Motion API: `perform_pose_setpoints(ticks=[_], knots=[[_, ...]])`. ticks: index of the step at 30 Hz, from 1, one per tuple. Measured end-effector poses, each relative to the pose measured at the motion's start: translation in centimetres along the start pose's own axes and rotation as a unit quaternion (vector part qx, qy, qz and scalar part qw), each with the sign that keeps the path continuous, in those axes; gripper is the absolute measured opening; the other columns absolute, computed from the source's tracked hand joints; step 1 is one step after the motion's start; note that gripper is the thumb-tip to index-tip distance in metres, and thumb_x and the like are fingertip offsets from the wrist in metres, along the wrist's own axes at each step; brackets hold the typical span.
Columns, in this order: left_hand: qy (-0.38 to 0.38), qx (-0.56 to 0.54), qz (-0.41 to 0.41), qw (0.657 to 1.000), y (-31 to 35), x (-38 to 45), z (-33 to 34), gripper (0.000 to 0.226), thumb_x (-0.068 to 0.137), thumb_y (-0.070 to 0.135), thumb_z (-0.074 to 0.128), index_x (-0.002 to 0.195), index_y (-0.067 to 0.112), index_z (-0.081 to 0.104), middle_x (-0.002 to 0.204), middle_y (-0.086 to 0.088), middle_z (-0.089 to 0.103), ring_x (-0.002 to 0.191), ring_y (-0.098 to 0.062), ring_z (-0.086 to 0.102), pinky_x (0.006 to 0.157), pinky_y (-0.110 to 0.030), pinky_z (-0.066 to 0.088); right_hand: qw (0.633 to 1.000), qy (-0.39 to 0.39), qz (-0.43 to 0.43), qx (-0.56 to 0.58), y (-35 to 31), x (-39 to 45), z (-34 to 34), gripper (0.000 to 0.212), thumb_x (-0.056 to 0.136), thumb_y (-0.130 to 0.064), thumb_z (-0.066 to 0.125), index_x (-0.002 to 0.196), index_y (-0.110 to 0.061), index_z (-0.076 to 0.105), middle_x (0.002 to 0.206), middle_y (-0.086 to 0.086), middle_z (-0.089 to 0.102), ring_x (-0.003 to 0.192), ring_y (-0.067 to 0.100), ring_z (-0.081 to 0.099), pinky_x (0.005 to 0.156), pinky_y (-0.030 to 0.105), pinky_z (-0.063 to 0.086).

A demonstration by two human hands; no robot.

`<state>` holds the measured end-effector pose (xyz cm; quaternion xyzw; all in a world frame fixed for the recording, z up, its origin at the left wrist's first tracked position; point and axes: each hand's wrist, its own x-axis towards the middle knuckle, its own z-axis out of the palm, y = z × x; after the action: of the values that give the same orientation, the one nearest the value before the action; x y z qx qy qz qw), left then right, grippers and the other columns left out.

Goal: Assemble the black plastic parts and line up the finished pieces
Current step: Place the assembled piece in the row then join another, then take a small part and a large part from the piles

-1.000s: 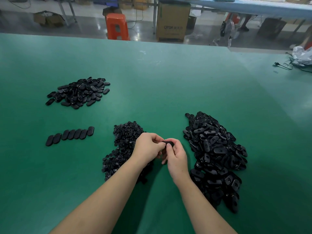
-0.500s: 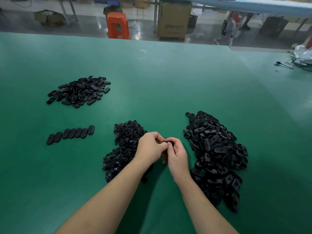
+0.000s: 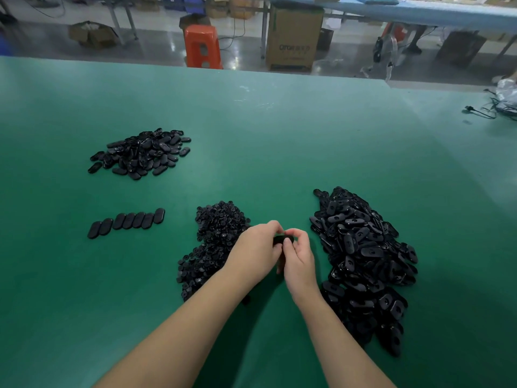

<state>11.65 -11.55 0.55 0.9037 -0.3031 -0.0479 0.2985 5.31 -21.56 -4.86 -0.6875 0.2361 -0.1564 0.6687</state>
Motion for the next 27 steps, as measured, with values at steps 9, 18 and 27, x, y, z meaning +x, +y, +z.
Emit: perform_pose_setpoints(ticks=[9,18,27], knots=[[0.139,0.125,0.101,0.977,-2.0,-1.0,-2.3,0.014,0.087,0.024,0.07,0.098,0.014,0.071,0.098,-0.002,0.065,0.084,-0.023,0.065,0.057,-0.036,0.056,1.0,-0.001,-0.02,0.023,-0.3,-0.3,0.2,0.022,0.109,-0.015,0.04,0.117,-0.03,0.052,0.078,0.002,0.066,0.062,0.015,0.055,0.054,0.031,0.048],[0.202,0.128,-0.205,0.949,-13.4,-2.3,-7.1,0.029,0.096,0.022,0.061,0.121,0.007,0.065,0.098,-0.011,0.065,0.073,-0.029,0.06,0.062,-0.036,0.051,0.998,-0.04,-0.016,-0.04,-0.9,-0.7,0.2,0.017,0.107,-0.015,0.045,0.11,-0.024,0.06,0.077,-0.002,0.066,0.065,0.01,0.055,0.06,0.034,0.051],[0.175,0.162,-0.237,0.942,-16.1,-2.5,-6.8,0.021,0.097,0.027,0.065,0.098,0.006,0.069,0.084,-0.007,0.059,0.071,-0.03,0.057,0.059,-0.039,0.05,0.996,-0.05,-0.01,-0.075,-1.0,-0.7,0.4,0.017,0.106,-0.017,0.047,0.107,-0.027,0.061,0.074,-0.006,0.067,0.062,0.01,0.055,0.062,0.039,0.052]])
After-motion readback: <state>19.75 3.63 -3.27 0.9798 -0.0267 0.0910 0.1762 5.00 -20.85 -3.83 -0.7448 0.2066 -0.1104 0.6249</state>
